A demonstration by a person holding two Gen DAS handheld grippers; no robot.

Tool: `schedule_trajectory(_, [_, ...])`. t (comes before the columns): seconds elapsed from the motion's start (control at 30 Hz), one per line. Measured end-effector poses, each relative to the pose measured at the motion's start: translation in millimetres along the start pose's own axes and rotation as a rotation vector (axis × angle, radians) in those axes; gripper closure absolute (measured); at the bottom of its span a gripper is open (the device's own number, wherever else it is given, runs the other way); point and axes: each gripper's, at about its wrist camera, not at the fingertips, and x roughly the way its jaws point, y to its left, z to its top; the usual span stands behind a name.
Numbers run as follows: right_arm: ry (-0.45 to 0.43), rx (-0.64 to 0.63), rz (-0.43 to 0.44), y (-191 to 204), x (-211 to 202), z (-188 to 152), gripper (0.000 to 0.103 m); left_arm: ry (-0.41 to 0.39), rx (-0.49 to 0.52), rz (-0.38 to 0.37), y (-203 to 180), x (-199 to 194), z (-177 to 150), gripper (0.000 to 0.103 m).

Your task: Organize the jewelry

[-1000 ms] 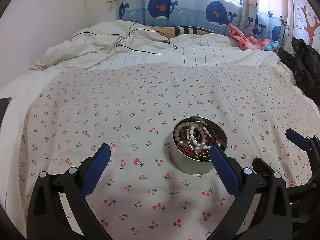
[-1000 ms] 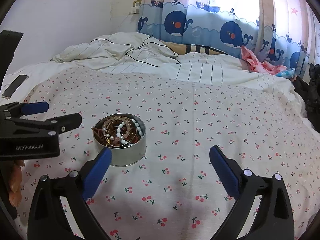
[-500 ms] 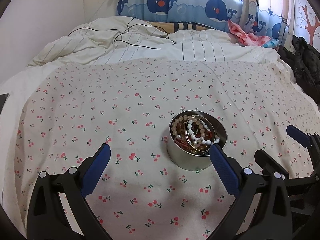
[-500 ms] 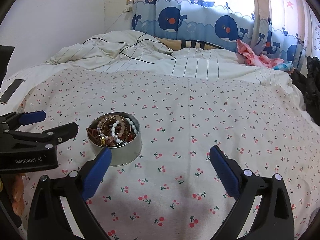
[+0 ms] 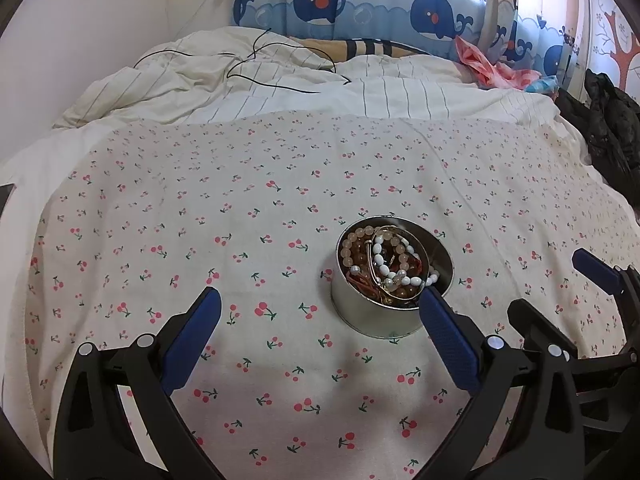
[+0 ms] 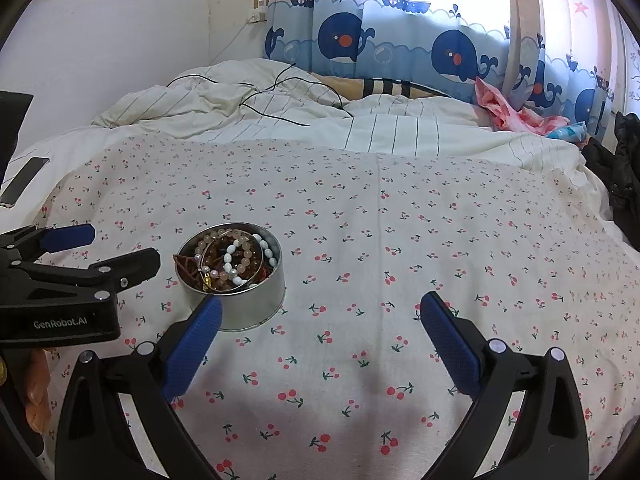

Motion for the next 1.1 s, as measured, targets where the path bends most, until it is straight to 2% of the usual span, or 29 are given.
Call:
schedule_trajectory(0.3, [0.008, -0.005, -0.001, 0.4, 0.7, -1.0, 0.008, 0.037, -0.028, 0.001, 5.3, 4.9, 0.9, 0.008])
schedule_trajectory(1.1, [0.019, -0.011, 0.003, 1.6, 3.8, -2.0, 0.008, 0.047, -0.006, 0.031, 3.6, 7.7, -0.3, 0.008])
